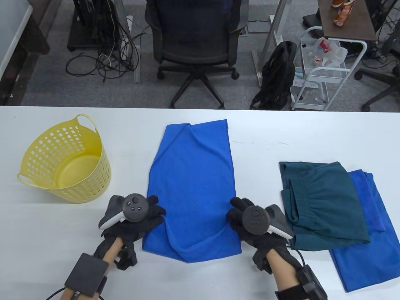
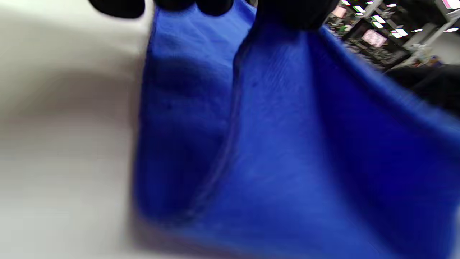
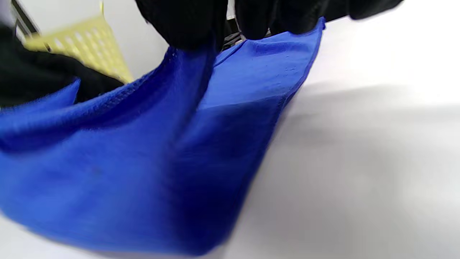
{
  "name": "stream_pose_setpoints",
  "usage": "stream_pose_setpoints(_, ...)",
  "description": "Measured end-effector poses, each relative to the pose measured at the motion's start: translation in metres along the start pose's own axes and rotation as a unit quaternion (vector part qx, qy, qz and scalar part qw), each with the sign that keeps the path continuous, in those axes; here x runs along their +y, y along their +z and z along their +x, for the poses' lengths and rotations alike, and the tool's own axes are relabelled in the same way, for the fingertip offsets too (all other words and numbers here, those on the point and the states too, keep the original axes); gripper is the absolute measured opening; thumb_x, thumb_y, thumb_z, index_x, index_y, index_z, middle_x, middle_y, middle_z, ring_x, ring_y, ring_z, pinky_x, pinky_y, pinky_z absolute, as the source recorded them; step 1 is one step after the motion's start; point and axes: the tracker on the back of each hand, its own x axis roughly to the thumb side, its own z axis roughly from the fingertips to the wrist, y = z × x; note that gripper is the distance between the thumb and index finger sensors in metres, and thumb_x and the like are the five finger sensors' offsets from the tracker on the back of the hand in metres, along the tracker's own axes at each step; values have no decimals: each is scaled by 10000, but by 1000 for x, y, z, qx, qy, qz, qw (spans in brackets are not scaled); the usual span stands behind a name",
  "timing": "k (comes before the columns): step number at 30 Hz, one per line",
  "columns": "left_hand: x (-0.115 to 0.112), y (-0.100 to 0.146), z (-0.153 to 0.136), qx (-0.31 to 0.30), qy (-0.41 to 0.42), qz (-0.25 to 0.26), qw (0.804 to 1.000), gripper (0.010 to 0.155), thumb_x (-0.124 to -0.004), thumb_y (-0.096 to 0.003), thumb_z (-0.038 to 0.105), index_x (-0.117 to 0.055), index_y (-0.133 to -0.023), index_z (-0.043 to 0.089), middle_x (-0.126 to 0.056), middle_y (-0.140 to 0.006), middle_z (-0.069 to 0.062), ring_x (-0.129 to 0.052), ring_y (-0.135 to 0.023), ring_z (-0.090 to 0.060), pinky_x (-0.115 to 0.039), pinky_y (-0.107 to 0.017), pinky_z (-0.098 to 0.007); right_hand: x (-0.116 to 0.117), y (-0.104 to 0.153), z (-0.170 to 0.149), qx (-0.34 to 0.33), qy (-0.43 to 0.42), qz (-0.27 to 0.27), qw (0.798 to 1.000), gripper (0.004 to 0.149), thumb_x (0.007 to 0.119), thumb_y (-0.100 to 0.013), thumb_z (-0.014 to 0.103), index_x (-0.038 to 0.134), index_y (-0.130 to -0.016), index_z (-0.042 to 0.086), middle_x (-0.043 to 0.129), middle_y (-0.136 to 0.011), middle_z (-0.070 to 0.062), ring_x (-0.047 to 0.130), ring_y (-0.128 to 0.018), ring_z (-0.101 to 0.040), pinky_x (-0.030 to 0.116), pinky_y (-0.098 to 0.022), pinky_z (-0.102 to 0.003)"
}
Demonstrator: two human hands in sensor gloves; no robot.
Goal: Fold and stack clothes and towels from laundry basket
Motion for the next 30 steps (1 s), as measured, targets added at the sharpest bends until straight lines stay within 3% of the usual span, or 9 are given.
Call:
stream_pose_setpoints(3, -13, -17, -1, 14, -32, -52, 998, 453, -657, -604, 428, -662, -1038, 298, -367, -1271, -131, -330, -1135, -444, -438, -757, -659, 16, -14, 5, 29, -32, 102, 994, 396, 617, -620, 201, 625, -1001, 97, 413, -1183, -244, 515, -1040, -451, 503, -716, -669)
stream_pose_setpoints(5, -3, 1, 4, -19, -91, 5, 996, 454, -665, -593, 449, -686, -1025, 311, -709, -1167, -14, -668, -1094, -300, -674, -740, -578, 4, 0, 19, -8, 38, 110, 993, 396, 618, -623, 221, 629, -1007, 125, 609, -1135, -195, 685, -987, -394, 639, -694, -607)
stream_pose_setpoints(7, 3, 11, 5, -65, -76, -39, 994, 462, -671, -601, 466, -696, -1038, 318, -924, -981, 11, -935, -888, -269, -795, -679, -510, -4, 10, 26, -20, 21, 125, 992, 394, 628, -638, 241, 643, -1021, 151, 722, -1081, -194, 901, -806, -303, 763, -619, -541)
stream_pose_setpoints(12, 13, -11, 23, -55, -39, 4, 998, 466, -675, -609, 461, -679, -1056, 332, -566, -1276, -93, -597, -1138, -438, -612, -751, -660, -6, -23, 21, 12, 70, 9, 997, 394, 634, -624, 212, 651, -1003, 108, 443, -1196, -229, 503, -1058, -477, 499, -702, -720)
stream_pose_setpoints(17, 6, -74, 67, -103, -88, 9, 991, 461, -675, -588, 468, -668, -1038, 369, -366, -1319, -2, -292, -1191, -373, -463, -786, -687, 20, -48, 17, 53, 71, 99, 991, 380, 632, -615, 207, 655, -985, 127, 360, -1196, -140, 398, -1050, -413, 481, -735, -624)
stream_pose_setpoints(20, 3, -104, 50, 32, -144, -33, 988, 455, -652, -593, 469, -649, -1040, 384, -381, -1286, -199, -441, -1090, -571, -531, -753, -679, 19, -40, 15, 53, 139, 76, 986, 373, 651, -609, 228, 683, -972, 150, 444, -1189, -118, 524, -1038, -370, 604, -727, -578)
stream_pose_setpoints(24, 21, -80, 6, 156, -121, 85, 977, 416, -655, -602, 452, -683, -1009, 373, -432, -1190, -429, -575, -981, -692, -618, -680, -721, 19, -31, 1, 42, 79, 36, 995, 370, 680, -600, 217, 724, -957, 129, 506, -1175, -106, 546, -1028, -349, 587, -723, -571)
stream_pose_setpoints(27, 28, -65, 4, 87, -74, 81, 990, 434, -657, -607, 469, -668, -1031, 375, -350, -1267, -307, -419, -1058, -659, -563, -713, -724, 19, -32, 3, 38, 91, 36, 994, 370, 681, -600, 221, 727, -955, 128, 515, -1171, -113, 558, -1022, -356, 591, -722, -581)
stream_pose_setpoints(30, 25, -67, 29, -117, -61, 83, 988, 447, -684, -584, 489, -701, -1017, 382, -456, -1311, -14, -357, -1191, -372, -497, -762, -707, 18, -33, 6, 37, 105, 48, 993, 372, 680, -598, 223, 727, -954, 125, 511, -1172, -113, 562, -1025, -366, 602, -719, -594)
